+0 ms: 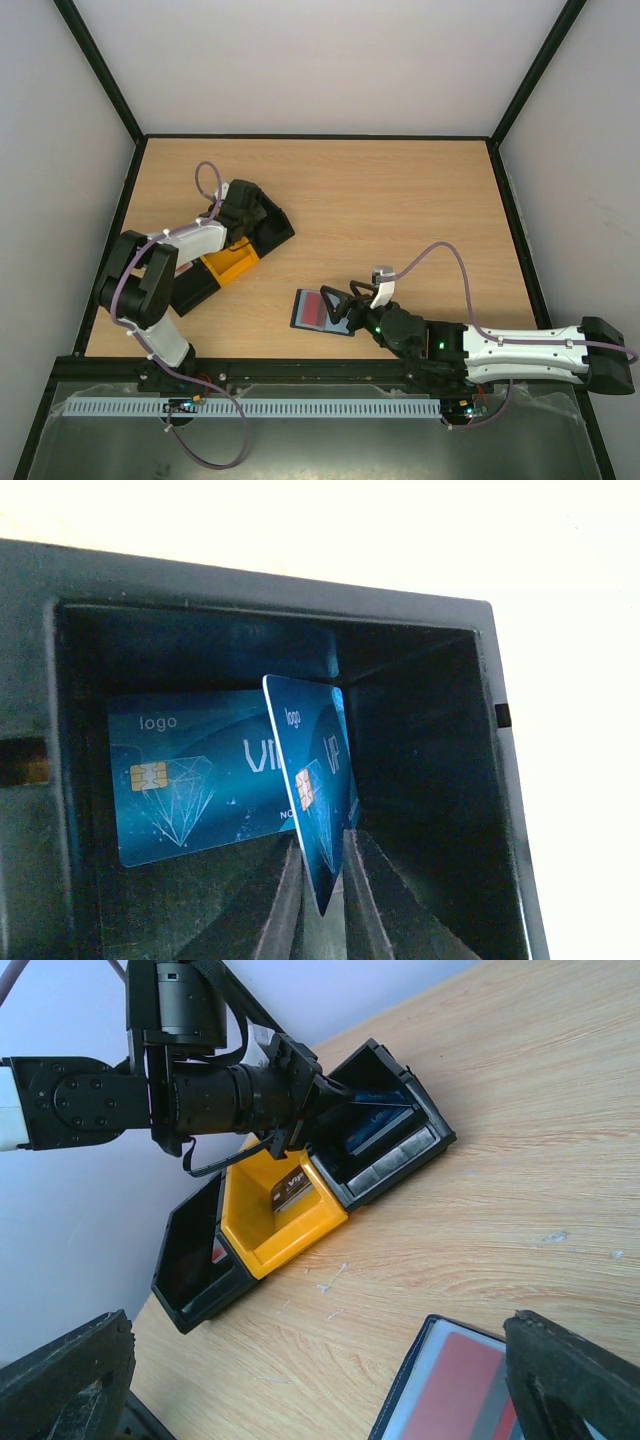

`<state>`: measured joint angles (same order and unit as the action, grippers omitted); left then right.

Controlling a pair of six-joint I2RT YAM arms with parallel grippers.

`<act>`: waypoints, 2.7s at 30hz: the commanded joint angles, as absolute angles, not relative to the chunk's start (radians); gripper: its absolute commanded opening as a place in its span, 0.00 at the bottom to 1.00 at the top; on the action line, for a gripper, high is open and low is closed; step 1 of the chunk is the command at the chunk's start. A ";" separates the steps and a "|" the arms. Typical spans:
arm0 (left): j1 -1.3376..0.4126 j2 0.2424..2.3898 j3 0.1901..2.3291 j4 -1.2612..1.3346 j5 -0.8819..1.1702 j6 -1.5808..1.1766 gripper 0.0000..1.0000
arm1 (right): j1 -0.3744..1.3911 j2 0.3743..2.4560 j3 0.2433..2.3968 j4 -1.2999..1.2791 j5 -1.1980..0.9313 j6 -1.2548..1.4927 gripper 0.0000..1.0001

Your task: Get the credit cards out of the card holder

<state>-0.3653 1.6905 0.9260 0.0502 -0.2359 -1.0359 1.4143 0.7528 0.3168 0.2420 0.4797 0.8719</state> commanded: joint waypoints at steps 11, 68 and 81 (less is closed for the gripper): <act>-0.362 1.699 0.974 -0.009 -0.267 -1.003 0.19 | 1.420 0.717 0.324 0.210 0.523 0.878 0.98; -0.473 0.893 0.523 -0.176 0.433 -0.684 0.87 | 1.420 0.780 0.321 -0.002 0.483 1.076 0.82; -0.594 0.841 0.335 -0.020 0.440 -0.853 0.69 | 1.417 0.978 0.330 0.116 0.389 1.155 0.25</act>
<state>-0.5766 0.8433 0.3614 -0.0940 0.4229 -0.7959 1.4143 0.9188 0.2909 0.0776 0.4084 1.1126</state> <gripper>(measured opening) 0.695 0.259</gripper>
